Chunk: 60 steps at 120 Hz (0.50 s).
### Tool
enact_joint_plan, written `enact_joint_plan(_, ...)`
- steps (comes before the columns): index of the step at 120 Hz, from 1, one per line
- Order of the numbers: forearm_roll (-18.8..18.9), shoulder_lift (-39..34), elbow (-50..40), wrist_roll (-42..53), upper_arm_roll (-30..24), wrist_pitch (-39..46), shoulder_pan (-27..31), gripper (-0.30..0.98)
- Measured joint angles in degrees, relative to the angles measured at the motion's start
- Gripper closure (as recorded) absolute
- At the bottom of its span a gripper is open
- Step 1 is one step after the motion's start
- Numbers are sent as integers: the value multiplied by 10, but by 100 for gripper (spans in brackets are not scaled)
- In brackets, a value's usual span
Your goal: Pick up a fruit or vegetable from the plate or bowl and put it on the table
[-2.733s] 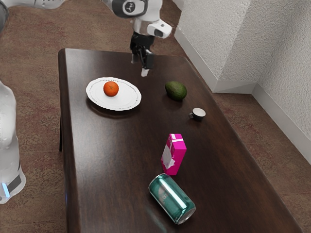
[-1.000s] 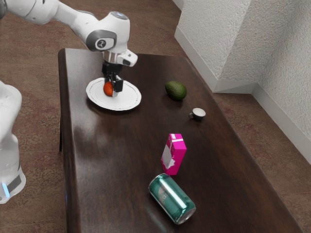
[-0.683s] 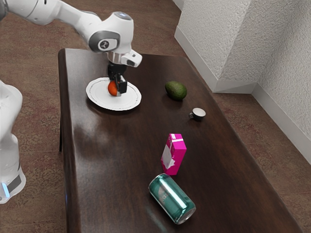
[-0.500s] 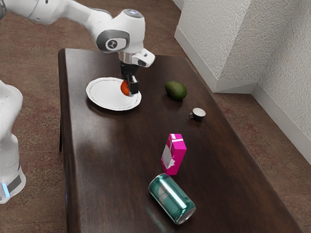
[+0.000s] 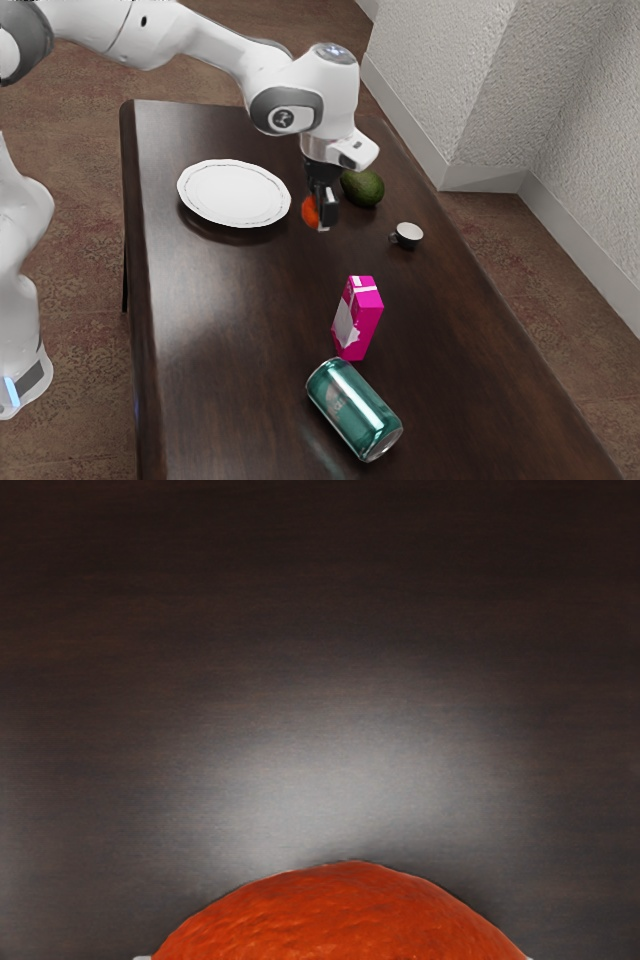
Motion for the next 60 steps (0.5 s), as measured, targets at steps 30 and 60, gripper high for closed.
enact_joint_plan(30, -11, 9, 6, -1, 0, 2, -10, 23)
enact_joint_plan(60, -15, 8, 6, 2, 1, 1, -11, 4)
